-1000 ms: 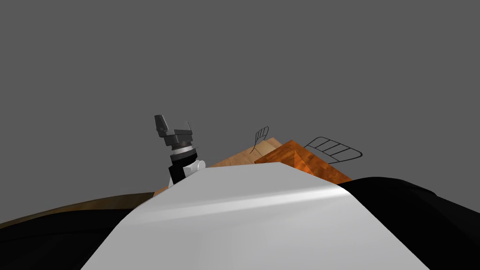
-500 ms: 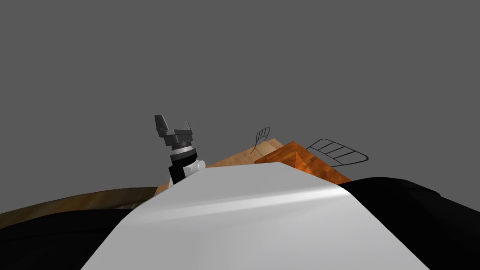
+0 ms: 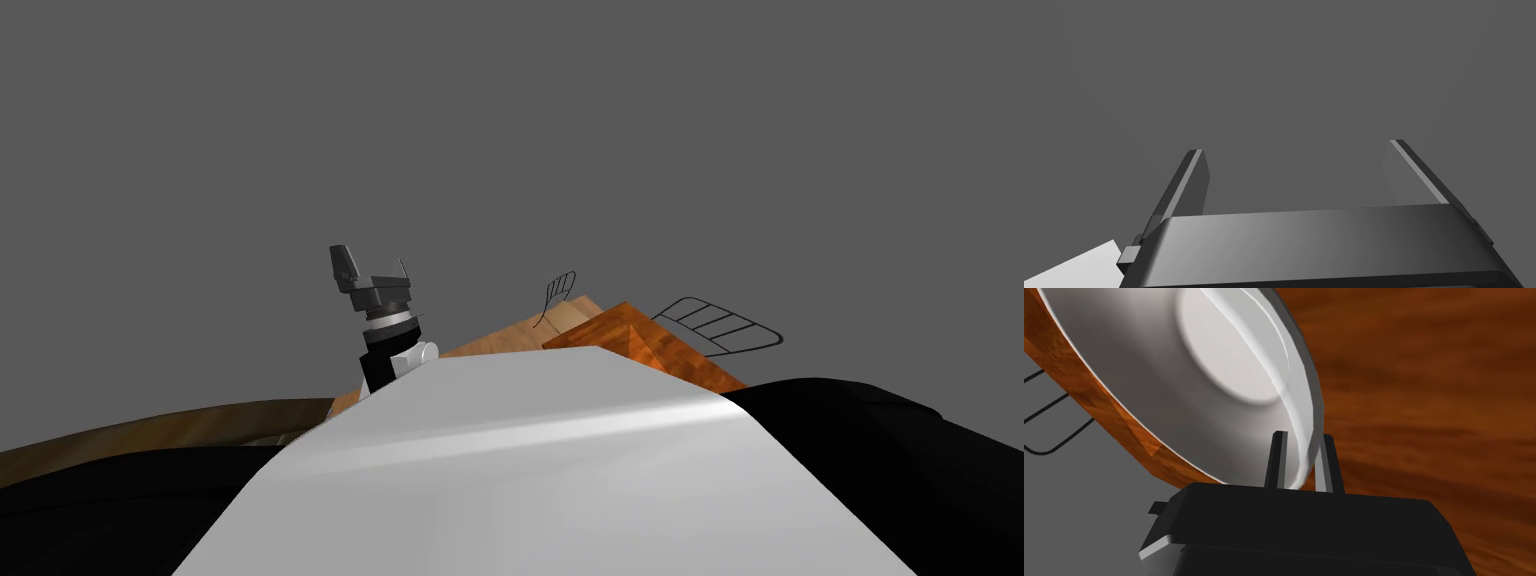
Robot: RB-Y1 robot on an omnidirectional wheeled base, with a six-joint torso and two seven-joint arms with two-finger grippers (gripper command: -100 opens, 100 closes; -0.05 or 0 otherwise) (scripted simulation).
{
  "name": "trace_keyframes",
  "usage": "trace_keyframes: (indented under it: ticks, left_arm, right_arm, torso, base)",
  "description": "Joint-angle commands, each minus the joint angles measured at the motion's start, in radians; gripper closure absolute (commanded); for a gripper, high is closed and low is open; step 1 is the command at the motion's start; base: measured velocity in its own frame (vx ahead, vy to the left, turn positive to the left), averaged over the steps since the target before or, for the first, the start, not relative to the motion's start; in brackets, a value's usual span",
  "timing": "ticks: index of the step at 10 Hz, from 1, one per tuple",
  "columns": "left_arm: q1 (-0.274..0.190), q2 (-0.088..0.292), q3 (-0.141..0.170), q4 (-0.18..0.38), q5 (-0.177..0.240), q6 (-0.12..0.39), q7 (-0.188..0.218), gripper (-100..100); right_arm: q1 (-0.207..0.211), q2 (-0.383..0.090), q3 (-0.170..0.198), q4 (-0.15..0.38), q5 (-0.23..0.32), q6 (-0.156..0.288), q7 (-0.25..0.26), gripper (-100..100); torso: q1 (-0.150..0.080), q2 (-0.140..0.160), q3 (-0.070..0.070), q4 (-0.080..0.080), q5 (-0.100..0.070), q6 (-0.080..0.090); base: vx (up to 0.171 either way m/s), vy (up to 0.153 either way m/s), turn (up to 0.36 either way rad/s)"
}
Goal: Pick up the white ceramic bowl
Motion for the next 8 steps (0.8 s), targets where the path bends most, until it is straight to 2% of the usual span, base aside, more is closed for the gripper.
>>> trace_keyframes:
  ticks: [1,3,4,5,6,8]
  left_arm:
    - [0.000,0.000,0.000,0.000,0.000,0.000,0.000,0]
    - [0.000,0.000,0.000,0.000,0.000,0.000,0.000,0]
    - [0.000,0.000,0.000,0.000,0.000,0.000,0.000,0]
    - [0.000,0.000,0.000,0.000,0.000,0.000,0.000,0]
    - [0.000,0.000,0.000,0.000,0.000,0.000,0.000,0]
    - [0.000,0.000,0.000,0.000,0.000,0.000,0.000,0]
  right_arm:
    - [0.000,0.000,0.000,0.000,0.000,0.000,0.000,100]
    - [0.000,0.001,0.000,0.000,0.000,0.000,-0.001,100]
    - [0.000,0.001,0.000,0.000,0.000,0.000,-0.001,0]
    - [-0.026,0.033,0.009,0.019,0.010,0.012,0.008,100]
    - [-0.009,0.019,0.005,0.006,0.013,-0.001,0.002,100]
    - [-0.009,0.019,0.005,0.006,0.013,-0.001,0.002,100]
  torso:
    - [0.000,0.000,0.000,0.000,0.000,0.000]
    - [-0.001,-0.001,0.000,0.000,0.000,0.000]
    - [-0.001,-0.001,-0.001,0.000,0.000,0.000]
    - [-0.001,-0.001,-0.001,0.000,0.000,0.000]
    - [-0.001,-0.001,0.000,0.000,-0.002,-0.002]
    - [-0.001,-0.002,-0.001,0.000,-0.003,-0.001]
  base:
    - [0.000,0.000,0.000]
    - [0.000,0.000,0.000]
    - [0.000,0.000,0.000]
    - [-0.019,-0.017,0.040]
    - [-0.009,-0.007,0.028]
    - [0.011,0.010,-0.035]
